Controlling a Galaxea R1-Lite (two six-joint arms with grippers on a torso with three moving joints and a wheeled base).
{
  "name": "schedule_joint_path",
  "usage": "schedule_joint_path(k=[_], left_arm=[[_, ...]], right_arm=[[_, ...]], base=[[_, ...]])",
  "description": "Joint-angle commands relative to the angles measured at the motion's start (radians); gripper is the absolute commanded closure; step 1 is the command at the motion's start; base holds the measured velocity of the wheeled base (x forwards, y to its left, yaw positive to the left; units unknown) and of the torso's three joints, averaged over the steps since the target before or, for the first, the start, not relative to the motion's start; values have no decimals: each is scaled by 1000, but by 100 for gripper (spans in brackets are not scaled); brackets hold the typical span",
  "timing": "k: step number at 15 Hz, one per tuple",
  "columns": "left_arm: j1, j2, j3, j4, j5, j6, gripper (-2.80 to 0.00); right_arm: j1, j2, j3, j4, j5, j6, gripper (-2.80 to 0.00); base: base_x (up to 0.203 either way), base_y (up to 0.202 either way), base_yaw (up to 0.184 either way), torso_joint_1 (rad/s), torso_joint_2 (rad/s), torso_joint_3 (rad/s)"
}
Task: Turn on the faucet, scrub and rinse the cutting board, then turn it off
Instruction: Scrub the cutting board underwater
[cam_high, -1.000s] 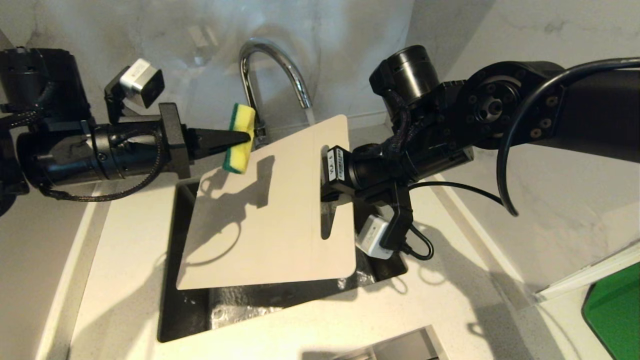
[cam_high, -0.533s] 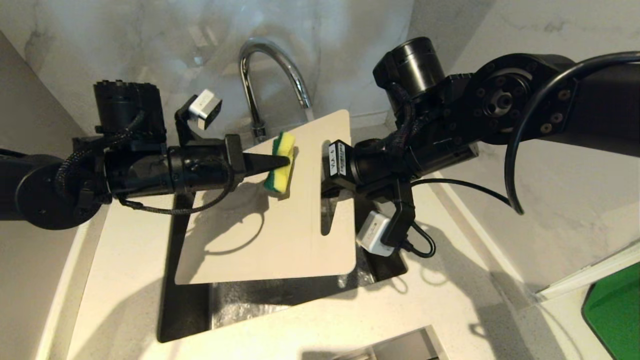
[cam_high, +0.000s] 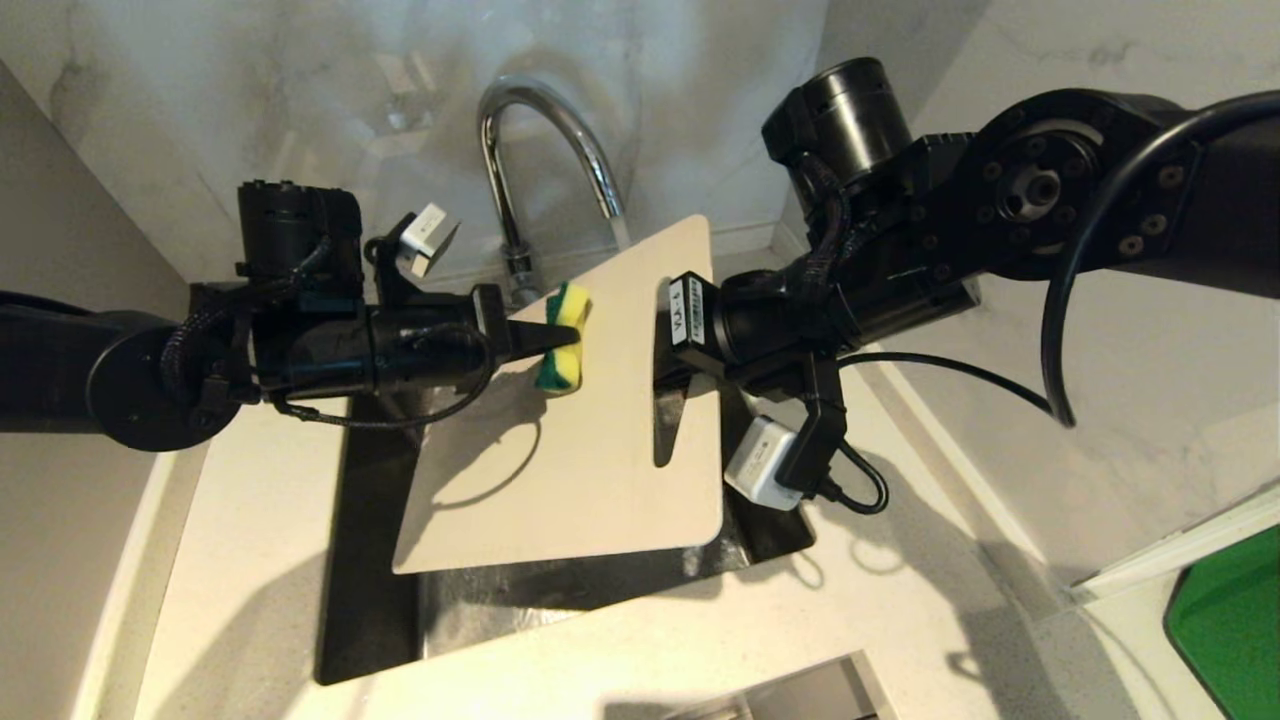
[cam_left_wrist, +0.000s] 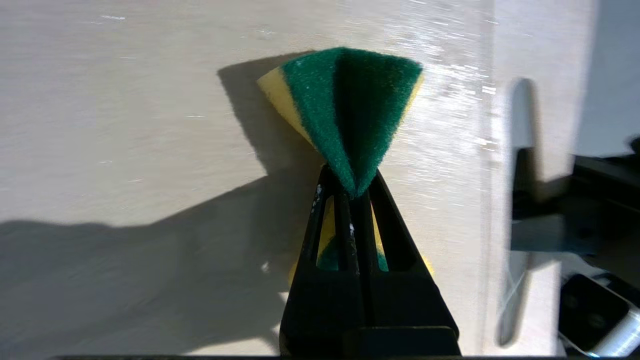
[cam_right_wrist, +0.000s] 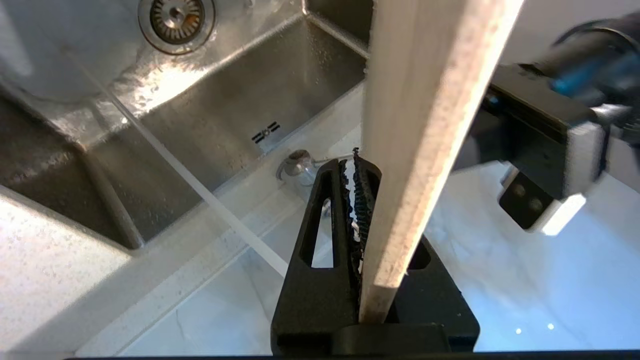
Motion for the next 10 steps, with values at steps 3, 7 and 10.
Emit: schedule_joint_path(k=[3,7,10], left_arm=[[56,3,57,-3,-4,2,0],[126,25,106,-10,-11,20,0],[174,51,119,-11,-33,32,0]], right_arm=[[1,-25,10,1,7,-16,0],[5,-38,25,1,7,-15,0],[5,-41,25,1,7,-15,0]], base=[[0,0,0,0,0,0],[0,0,0,0,0,0],[0,0,0,0,0,0]])
